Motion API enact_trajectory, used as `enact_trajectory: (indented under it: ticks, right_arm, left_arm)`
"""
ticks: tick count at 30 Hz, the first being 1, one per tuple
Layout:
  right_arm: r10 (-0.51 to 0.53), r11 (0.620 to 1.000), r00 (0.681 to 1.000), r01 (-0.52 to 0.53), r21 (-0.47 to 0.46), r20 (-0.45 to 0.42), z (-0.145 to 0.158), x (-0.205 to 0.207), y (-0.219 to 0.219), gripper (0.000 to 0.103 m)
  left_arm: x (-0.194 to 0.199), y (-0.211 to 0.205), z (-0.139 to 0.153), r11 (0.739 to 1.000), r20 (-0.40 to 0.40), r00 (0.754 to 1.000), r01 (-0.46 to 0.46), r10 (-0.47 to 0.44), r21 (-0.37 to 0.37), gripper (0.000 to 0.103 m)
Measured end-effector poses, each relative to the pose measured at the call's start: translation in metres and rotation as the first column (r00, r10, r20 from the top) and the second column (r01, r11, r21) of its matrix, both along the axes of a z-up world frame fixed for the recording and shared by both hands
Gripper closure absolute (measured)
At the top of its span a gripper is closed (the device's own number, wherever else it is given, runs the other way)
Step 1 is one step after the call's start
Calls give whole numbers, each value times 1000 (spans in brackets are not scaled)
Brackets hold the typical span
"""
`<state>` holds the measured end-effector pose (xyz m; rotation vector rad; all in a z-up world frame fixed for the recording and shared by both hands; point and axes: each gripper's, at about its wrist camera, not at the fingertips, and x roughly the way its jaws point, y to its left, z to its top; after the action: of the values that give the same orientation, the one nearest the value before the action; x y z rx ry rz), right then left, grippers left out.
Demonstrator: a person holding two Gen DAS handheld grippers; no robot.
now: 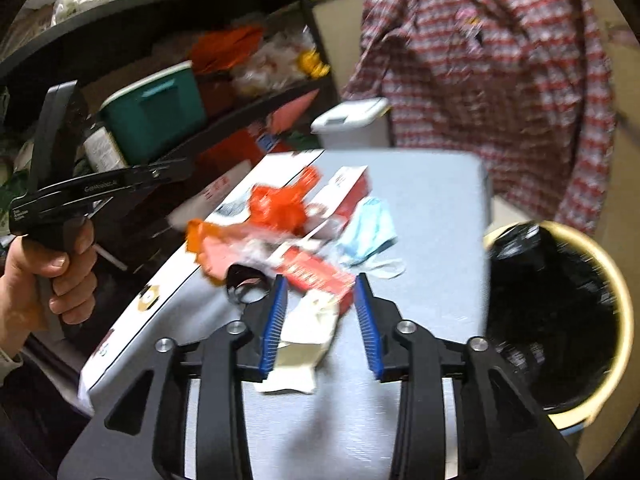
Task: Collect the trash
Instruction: 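Move both tools back over the table toward the remaining trash, then grasp the cream paper tissue with the right gripper while the left gripper grasps the clear plastic sleeve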
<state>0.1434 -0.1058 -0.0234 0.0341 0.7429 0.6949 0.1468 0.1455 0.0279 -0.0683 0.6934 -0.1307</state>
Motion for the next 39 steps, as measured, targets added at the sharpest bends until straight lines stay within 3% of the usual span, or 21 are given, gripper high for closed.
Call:
enact_trajectory:
  ticks: [3, 11, 12, 13, 15, 17, 27, 29, 34, 39]
  right_arm:
    - [32, 998, 999, -34, -50, -31, -13, 1, 21, 53]
    - [30, 990, 993, -45, -134, -116, -41, 13, 42, 52]
    - [28, 990, 992, -45, -135, -123, -42, 13, 41, 52]
    - [27, 990, 991, -46, -135, -134, -44, 14, 40, 52]
    - [32, 990, 989, -51, -134, -144, -46, 16, 40, 52]
    - [39, 989, 989, -59, -138, -144, -47, 16, 40, 52]
    - [87, 988, 984, -106, -115, -154, -44, 15, 40, 85]
    - [94, 988, 984, -112, -111, -152, -42, 14, 40, 88]
    - [105, 987, 985, -120, -107, -134, -36, 11, 40, 94]
    - [100, 989, 987, -113, -100, -124, -32, 11, 37, 98]
  left_arm:
    - [3, 7, -10, 1000, -33, 999, 12, -12, 9, 82]
    - [21, 22, -41, 1000, -131, 991, 19, -21, -15, 81]
    - [23, 22, -45, 1000, -143, 990, 18, -21, -18, 75]
    - [26, 22, -50, 999, -161, 987, 17, -22, -27, 59]
    - [30, 23, -56, 999, -178, 984, 16, -21, -35, 44]
    - [34, 22, -63, 999, -200, 979, 17, -24, -37, 44]
    - [48, 15, -86, 999, -264, 964, 42, -45, -17, 44]
    - [48, 15, -86, 999, -264, 963, 43, -46, -18, 50]
    - [47, 13, -82, 998, -260, 964, 57, -57, -8, 81]
    - [41, 10, -74, 997, -246, 967, 74, -71, 5, 98]
